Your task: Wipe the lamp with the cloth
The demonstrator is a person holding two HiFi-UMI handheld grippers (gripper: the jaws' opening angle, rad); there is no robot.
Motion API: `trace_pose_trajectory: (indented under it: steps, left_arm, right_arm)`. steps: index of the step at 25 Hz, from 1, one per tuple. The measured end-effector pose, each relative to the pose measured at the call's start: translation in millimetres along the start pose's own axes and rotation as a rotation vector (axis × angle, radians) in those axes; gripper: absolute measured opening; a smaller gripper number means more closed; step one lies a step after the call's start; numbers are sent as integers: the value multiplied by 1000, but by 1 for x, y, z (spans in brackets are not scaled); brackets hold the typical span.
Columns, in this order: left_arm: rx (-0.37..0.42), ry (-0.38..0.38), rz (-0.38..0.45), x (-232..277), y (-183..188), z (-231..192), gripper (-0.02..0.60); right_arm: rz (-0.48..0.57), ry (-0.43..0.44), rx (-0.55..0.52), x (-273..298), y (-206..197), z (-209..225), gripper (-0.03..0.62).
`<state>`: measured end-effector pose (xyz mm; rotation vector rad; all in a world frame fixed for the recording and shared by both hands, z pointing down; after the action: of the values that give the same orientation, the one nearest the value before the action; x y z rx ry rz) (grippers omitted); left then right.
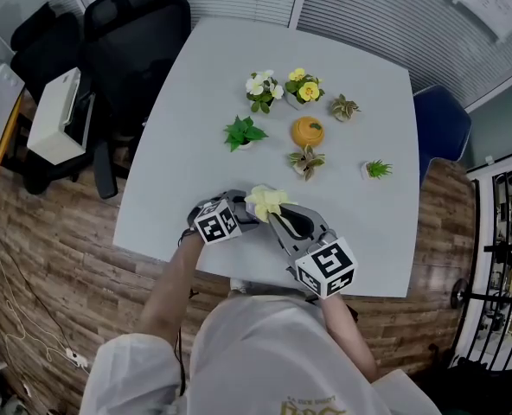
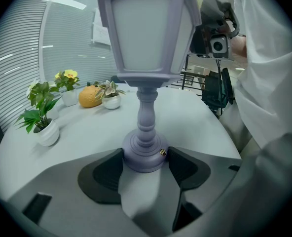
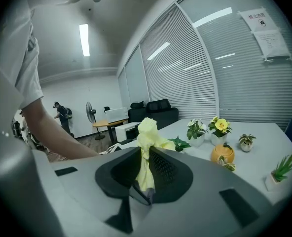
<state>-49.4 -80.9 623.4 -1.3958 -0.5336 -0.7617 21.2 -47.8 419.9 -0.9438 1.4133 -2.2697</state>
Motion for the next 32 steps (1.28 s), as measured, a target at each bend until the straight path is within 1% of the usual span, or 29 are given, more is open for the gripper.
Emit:
trace_pose_trajectory:
  steps: [4,10,17,24,27,32]
  left_arm:
    - [0,2,1,0,0,1,298]
    - [0,3,1,-1,1,1,298]
    - [1,2,0,0,0,1,298]
    - [3,5,2,0,1,1,298]
    - [6,8,5,0,1,1,298]
    - [6,8,6,-1,1,1,297]
  right_arm:
    - [-13,8,-35,4,0,-7,63]
    - [-39,2,-122,13,3,-18,63]
    - [-61,-16,-193,20,7,-19,64]
    - [-80,-17,-262,29,10,-21,64]
    - [-89,-12,-278,34,11,-22,64]
    - [-98,-2,-275,40,13,-20,64]
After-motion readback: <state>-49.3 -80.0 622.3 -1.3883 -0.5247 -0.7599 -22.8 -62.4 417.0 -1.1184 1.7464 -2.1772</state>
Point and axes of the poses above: the fingertips, and each gripper's own axes: x forward along the fingers, z to its right, y out of its top, the point moved 4 cm from there along -x, backward along the fingers, and after that the axes turned 10 degrees about x, right-handed, at the moved point
